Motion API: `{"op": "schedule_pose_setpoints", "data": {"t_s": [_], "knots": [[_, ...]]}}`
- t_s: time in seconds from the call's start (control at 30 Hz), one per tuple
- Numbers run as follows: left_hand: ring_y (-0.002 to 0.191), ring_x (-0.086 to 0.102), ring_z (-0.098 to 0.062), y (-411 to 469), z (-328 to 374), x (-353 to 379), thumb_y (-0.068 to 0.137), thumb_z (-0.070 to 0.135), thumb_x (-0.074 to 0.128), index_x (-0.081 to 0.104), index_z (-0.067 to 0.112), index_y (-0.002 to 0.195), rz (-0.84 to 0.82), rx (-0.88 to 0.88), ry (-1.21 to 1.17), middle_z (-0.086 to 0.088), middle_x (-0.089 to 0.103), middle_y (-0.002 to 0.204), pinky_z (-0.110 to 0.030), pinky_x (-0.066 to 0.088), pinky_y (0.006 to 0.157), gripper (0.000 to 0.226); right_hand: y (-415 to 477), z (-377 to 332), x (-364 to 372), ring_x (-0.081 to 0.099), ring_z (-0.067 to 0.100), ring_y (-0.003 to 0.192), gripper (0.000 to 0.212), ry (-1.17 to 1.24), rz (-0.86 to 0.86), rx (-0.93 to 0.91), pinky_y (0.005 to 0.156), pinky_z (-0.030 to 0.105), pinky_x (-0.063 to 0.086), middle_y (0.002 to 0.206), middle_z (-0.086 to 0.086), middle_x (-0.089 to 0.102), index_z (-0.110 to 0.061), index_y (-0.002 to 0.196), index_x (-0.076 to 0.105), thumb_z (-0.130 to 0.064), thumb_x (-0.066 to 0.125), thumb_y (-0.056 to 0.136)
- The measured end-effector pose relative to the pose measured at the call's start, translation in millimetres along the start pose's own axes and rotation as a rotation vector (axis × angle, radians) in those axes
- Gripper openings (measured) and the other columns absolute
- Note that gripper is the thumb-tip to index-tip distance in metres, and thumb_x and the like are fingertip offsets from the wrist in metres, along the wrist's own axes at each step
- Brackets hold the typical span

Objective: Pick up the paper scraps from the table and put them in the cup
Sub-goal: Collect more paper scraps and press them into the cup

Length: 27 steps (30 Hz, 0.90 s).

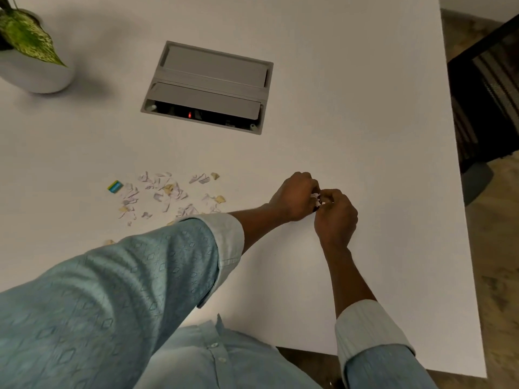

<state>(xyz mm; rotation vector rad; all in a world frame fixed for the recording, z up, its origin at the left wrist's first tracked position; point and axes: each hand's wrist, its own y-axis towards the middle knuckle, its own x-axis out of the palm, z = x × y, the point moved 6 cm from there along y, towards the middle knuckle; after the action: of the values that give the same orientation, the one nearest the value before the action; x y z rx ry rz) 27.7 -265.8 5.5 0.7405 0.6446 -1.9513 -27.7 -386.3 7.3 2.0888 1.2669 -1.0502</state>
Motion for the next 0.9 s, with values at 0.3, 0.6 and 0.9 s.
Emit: {"op": "schedule_pose_setpoints", "data": {"t_s": [0.3, 0.6, 0.9], "knots": [[0.108, 0.058, -0.024, -37.7, -22.6, -19.5, 0.094, 0.027, 0.064, 0.068, 0.015, 0.113, 0.149, -0.038, 0.066, -0.003, 0.064, 0.114, -0.039, 0.051, 0.073, 0.023, -26.4, -22.7, 2.4, 0.067, 0.029, 0.091, 0.027, 0.042, 0.102, -0.090, 0.070, 0.027, 0.046, 0.103, 0.008, 0.069, -0.013, 0.108, 0.070, 0.000, 0.055, 0.089], [0.125, 0.048, -0.028, -141.6, -167.8, -69.8, 0.094, 0.031, 0.065, 0.060, 0.011, 0.123, 0.121, -0.368, 0.324, -0.007, 0.056, 0.128, -0.048, 0.060, 0.077, 0.035, -81.2, -71.5, 89.8, 0.066, 0.012, 0.080, 0.024, 0.104, -0.283, -0.288, 0.072, 0.042, 0.058, 0.099, -0.004, 0.065, -0.024, 0.110, 0.065, -0.015, 0.068, 0.089], [0.126, 0.043, -0.032, -229.2, -252.0, -75.4, 0.063, 0.068, 0.086, 0.038, 0.009, 0.142, 0.008, -0.553, 0.403, -0.012, 0.041, 0.142, -0.046, 0.057, 0.088, 0.110, -115.5, -88.0, 178.3, 0.045, 0.023, 0.126, 0.075, -0.308, -0.707, -0.515, 0.083, 0.040, 0.054, 0.132, 0.003, 0.043, -0.024, 0.143, 0.040, -0.049, 0.075, 0.082]]}}
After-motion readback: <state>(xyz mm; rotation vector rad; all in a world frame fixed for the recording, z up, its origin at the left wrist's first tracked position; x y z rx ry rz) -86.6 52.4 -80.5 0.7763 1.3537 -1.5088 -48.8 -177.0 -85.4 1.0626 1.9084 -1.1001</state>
